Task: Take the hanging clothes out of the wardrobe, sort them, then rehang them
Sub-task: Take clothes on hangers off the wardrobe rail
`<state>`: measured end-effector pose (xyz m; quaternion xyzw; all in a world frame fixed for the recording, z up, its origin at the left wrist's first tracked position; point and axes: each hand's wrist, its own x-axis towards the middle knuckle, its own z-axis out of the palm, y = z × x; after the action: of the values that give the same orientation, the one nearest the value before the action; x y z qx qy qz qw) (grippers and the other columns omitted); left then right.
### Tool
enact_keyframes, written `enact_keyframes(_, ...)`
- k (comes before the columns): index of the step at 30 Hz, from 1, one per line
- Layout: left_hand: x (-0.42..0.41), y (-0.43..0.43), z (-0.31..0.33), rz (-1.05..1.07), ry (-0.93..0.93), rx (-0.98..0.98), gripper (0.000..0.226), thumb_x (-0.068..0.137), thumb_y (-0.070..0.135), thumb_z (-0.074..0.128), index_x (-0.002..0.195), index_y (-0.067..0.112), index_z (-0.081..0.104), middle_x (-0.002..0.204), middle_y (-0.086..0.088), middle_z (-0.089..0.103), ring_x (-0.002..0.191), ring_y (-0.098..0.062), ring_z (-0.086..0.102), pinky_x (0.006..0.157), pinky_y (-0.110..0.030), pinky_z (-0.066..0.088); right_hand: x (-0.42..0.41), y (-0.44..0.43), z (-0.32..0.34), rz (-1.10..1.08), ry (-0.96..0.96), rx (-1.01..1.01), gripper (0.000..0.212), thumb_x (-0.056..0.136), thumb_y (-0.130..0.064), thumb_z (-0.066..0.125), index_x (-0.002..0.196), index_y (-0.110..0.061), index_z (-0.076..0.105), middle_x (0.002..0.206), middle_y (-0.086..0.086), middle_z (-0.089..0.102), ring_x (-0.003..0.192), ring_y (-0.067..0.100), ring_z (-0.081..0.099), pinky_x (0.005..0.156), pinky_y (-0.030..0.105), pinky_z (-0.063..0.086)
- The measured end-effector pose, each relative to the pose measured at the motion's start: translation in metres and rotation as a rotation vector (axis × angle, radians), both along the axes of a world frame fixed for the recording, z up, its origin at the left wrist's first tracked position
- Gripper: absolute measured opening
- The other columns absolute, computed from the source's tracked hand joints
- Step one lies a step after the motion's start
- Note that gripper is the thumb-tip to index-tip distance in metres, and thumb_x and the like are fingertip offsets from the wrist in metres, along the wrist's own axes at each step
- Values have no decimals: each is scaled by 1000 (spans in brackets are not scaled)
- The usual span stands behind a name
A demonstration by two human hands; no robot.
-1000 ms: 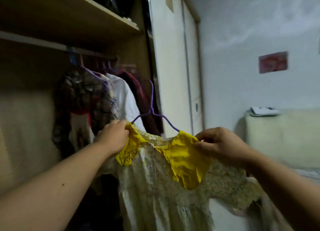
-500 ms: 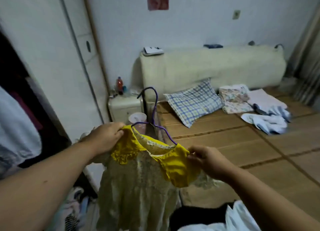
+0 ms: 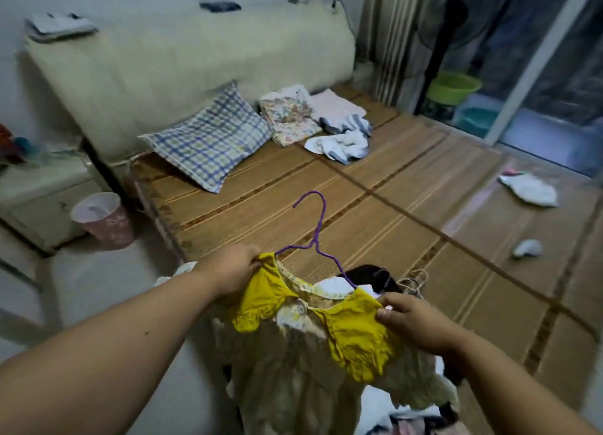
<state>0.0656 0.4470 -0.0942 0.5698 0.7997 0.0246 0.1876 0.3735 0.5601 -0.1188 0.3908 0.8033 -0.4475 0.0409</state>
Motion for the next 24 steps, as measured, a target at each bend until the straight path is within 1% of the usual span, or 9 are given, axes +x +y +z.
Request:
enact_keyframes(3, 42, 48, -22, -68, -5, -24, 21, 97, 29, 44, 107, 15, 57, 113, -14, 62, 105, -34, 57, 81, -36, 44, 46, 19, -18, -119, -52, 4, 10, 95, -23, 54, 91, -25, 63, 83, -8, 63, 73, 3, 55, 71, 24, 44)
enact_keyframes(6, 76, 88, -47, -111, -41, -31, 20, 97, 27, 43, 103, 12, 56, 111, -16, 62, 104, -36, 57, 80, -37, 44, 77, 37, -42, -252, -78, 17, 13, 95, -21, 53, 85, -23, 61, 76, -10, 59, 68, 0, 52, 60, 12, 38)
enact_keyframes(9, 99, 124, -84, -101, -65, -41, 15, 96, 28, 42, 96, 19, 54, 105, -13, 63, 98, -35, 59, 78, -41, 48, 94, 61, -79, -342, -122, 11, 18, 96, -21, 50, 80, -23, 59, 77, -9, 57, 71, 4, 51, 65, 21, 40)
enact_keyframes(12, 115, 148, -118, -51, -46, -65, 14, 95, 28, 40, 96, 23, 53, 105, -10, 63, 98, -35, 59, 78, -40, 46, 100, 85, -122, -363, -213, 10, 17, 97, -25, 46, 96, -17, 62, 94, -2, 62, 89, 15, 57, 79, 30, 43)
enact_keyframes(14, 124, 160, -137, -3, -23, -74, 13, 95, 27, 40, 93, 24, 53, 107, -9, 62, 101, -34, 58, 79, -39, 42, 100, 97, -147, -374, -258, 0, 17, 98, -25, 45, 93, -17, 60, 94, 1, 62, 90, 19, 57, 78, 31, 43)
enact_keyframes(16, 130, 167, -148, 55, 7, -73, 14, 96, 30, 41, 96, 26, 55, 111, -6, 60, 106, -31, 55, 86, -41, 38, 96, 105, -163, -392, -281, -3, 17, 98, -25, 45, 85, -21, 55, 89, 1, 61, 89, 21, 57, 73, 30, 40)
enact_keyframes(18, 132, 173, -155, 114, 9, -30, 22, 96, 38, 42, 111, 29, 55, 119, -2, 57, 116, -26, 51, 98, -48, 33, 92, 112, -176, -444, -292, 12, 14, 98, -28, 45, 95, -23, 58, 96, 1, 63, 97, 23, 58, 72, 28, 39)
enact_keyframes(21, 130, 173, -160, 139, -47, 25, 44, 93, 46, 46, 134, 31, 42, 135, 0, 47, 130, -21, 39, 106, -53, 29, 86, 119, -187, -492, -290, 61, 38, 93, -38, 49, 128, -22, 52, 121, 9, 62, 112, 28, 56, 90, 34, 46)
enact_keyframes(24, 122, 162, -161, 75, -18, 11, 56, 92, 51, 45, 143, 31, 30, 149, 4, 32, 140, -18, 25, 110, -54, 26, 74, 119, -185, -423, -276, 70, 53, 90, -45, 52, 139, -28, 42, 134, 6, 54, 122, 26, 50, 99, 42, 43)
